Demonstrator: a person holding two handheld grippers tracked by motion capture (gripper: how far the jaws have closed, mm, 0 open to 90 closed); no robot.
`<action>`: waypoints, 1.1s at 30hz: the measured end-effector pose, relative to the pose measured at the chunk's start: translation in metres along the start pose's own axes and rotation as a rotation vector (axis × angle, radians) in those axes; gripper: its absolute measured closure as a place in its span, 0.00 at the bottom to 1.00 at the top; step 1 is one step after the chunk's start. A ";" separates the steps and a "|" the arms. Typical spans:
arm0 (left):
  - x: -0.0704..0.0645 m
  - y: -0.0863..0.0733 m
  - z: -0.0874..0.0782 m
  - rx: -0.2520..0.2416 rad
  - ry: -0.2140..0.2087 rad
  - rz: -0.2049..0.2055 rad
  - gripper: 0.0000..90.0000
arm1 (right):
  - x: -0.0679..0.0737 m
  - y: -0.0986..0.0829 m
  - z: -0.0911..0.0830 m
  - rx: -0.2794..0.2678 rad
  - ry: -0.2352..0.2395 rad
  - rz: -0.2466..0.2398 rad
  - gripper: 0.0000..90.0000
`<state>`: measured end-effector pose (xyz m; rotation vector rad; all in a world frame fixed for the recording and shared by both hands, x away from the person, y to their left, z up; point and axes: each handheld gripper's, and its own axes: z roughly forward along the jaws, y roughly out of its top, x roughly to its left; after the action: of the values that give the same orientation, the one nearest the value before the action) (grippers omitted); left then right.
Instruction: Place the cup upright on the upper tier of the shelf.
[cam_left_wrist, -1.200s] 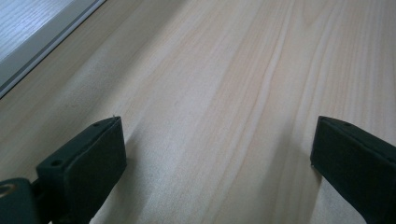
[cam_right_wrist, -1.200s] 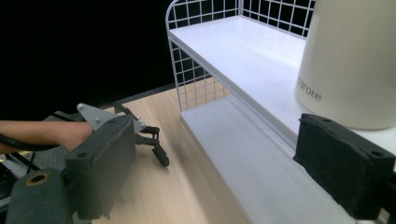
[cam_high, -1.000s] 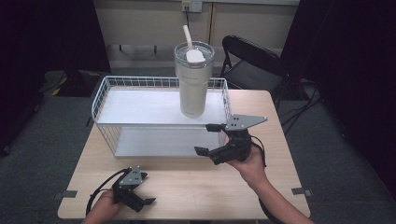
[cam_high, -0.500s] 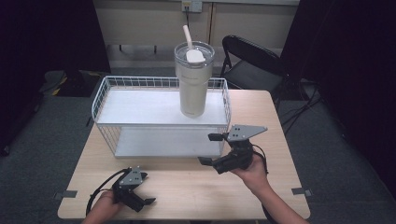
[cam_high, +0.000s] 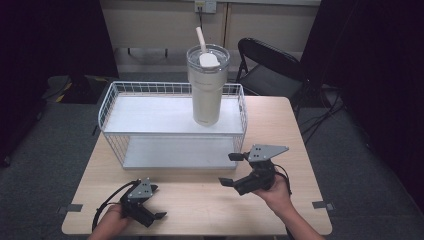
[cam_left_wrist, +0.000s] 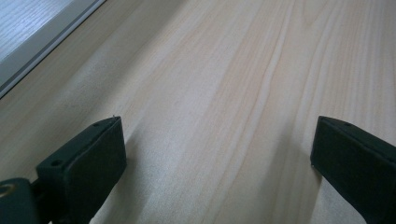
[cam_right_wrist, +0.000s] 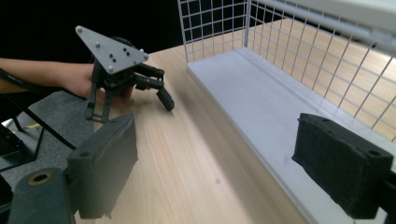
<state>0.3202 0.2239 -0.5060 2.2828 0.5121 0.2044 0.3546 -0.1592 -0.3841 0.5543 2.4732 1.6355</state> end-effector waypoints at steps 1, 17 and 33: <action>0.000 0.000 0.000 0.000 0.000 0.000 0.03 | -0.001 -0.003 -0.001 0.002 -0.002 0.008 0.14; 0.000 0.000 0.000 0.002 -0.002 -0.003 0.03 | -0.012 -0.054 -0.010 0.029 -0.035 0.068 0.15; 0.000 0.000 0.000 0.008 0.000 0.003 0.03 | -0.016 -0.115 -0.005 0.157 -0.119 0.057 0.15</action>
<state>0.3204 0.2242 -0.5056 2.2912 0.5100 0.2048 0.3414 -0.2096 -0.4880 0.7261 2.5329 1.3901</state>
